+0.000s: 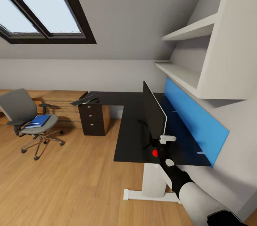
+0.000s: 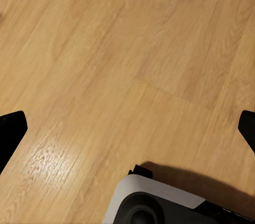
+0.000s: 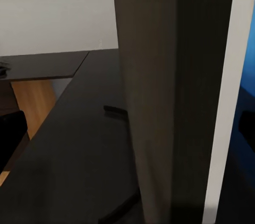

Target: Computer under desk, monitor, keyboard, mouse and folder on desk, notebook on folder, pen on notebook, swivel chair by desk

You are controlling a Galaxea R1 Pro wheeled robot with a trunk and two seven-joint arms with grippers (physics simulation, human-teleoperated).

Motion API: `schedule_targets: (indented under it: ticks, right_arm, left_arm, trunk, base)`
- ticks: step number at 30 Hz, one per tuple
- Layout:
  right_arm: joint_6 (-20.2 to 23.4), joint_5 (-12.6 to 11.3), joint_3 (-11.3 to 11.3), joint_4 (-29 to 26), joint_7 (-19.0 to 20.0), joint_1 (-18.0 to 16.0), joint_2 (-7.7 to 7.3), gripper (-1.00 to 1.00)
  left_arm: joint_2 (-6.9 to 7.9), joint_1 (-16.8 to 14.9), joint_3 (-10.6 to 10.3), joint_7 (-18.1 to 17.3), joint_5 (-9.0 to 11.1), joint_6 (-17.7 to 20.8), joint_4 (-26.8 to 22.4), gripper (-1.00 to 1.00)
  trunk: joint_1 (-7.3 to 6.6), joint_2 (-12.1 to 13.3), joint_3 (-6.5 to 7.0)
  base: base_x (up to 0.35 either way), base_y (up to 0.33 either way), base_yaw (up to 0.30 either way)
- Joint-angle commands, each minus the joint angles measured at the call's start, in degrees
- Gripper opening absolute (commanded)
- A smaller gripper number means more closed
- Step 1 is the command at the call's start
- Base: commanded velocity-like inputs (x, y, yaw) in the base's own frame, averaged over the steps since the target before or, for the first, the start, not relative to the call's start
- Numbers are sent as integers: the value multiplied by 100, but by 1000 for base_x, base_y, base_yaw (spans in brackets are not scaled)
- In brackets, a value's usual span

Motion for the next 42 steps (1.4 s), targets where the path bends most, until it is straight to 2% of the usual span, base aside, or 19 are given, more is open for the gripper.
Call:
schedule_targets:
  ticks: [1, 15, 42]
  right_arm:
    - [-24, -53, 48, 5, -37, -7, -4, 100]
    - [-39, -31, 83, -4, -28, -7, -3, 100]
    - [-45, -30, 84, -4, -28, -7, -3, 100]
  left_arm:
    - [0, -3, -9, 31, -17, -13, 1, 100]
    - [0, -3, -9, 31, -17, -22, 1, 100]
    - [2, -3, -9, 31, -11, -12, 1, 100]
  trunk:
    - [3, -11, -11]
    - [3, -11, -11]
    - [3, -11, -11]
  base:
    - [3, 0, 0]
    - [0, 73, 0]
    - [-83, 92, 0]
